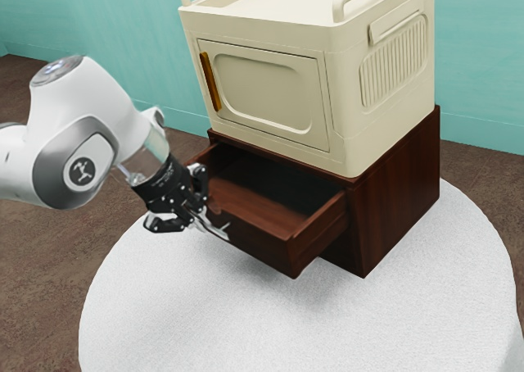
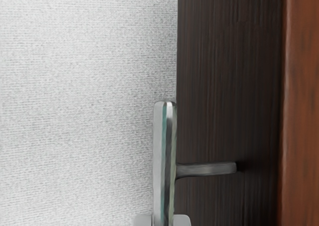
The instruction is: Pull the drawer handle with one arm to open the drawer
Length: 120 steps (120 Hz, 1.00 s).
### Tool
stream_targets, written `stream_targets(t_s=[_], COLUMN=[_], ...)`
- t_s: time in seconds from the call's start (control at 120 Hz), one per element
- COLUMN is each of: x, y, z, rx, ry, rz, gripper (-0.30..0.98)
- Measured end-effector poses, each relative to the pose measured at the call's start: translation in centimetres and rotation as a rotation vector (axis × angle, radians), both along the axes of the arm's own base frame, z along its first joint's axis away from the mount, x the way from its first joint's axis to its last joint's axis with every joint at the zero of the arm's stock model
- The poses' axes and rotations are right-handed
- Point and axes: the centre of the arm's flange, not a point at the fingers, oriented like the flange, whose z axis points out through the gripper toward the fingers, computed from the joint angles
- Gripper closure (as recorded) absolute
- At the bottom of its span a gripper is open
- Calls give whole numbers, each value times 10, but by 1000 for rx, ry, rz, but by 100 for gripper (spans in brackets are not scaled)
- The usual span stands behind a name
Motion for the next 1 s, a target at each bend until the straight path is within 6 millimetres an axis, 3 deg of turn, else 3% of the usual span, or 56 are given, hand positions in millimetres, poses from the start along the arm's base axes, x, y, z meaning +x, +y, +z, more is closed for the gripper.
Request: stream_targets(t_s=[1.0], x=[-49], y=[3], z=[0], rx=[-8], ry=[-8], rz=[14], gripper=[76])
